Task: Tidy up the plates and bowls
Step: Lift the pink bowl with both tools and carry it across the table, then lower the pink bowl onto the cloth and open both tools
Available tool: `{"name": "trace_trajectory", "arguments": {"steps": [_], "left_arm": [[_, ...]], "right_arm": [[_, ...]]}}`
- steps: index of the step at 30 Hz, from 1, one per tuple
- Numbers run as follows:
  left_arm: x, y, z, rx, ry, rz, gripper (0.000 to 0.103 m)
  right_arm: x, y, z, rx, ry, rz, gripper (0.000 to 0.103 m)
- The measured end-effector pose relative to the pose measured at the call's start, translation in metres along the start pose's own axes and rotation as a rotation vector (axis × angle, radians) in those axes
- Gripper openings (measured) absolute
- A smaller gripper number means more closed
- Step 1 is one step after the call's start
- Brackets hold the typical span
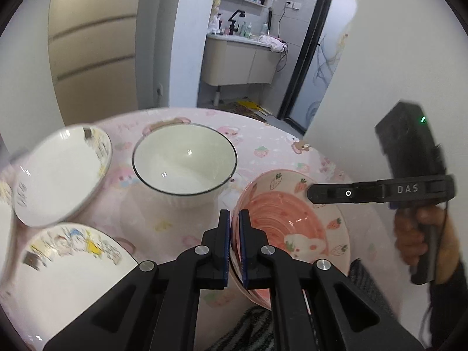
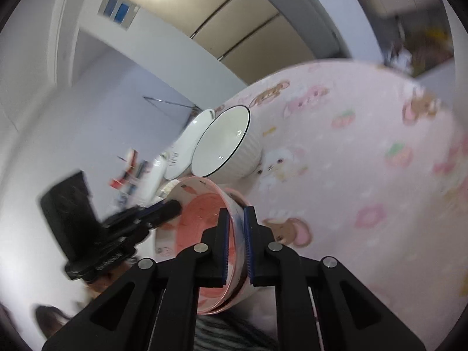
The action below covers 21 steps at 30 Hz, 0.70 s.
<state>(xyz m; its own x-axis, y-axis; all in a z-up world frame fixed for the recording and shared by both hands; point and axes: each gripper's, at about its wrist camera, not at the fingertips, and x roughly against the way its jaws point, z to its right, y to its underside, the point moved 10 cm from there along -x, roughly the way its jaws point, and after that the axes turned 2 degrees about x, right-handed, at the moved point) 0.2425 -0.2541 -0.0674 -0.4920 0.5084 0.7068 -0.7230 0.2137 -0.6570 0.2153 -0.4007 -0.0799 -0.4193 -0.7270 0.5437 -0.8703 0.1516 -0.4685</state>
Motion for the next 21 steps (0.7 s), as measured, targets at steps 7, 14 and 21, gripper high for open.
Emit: {"name": "trace_trajectory", "arguments": {"steps": [7, 14, 21], "left_arm": [[0.004, -0.001, 0.003, -0.127, -0.15, 0.043, 0.006], [0.032, -0.017, -0.006, -0.093, -0.148, 0.131, 0.01], [0.091, -0.046, -0.017, -0.118, -0.224, 0.318, 0.103]], "right_arm": [[0.004, -0.002, -0.032, 0.344, 0.296, 0.074, 0.013], [0.011, -0.004, -0.066, 0.536, 0.45, 0.17, 0.076], [0.033, -0.025, -0.125, 0.627, 0.427, 0.309, 0.103]]}}
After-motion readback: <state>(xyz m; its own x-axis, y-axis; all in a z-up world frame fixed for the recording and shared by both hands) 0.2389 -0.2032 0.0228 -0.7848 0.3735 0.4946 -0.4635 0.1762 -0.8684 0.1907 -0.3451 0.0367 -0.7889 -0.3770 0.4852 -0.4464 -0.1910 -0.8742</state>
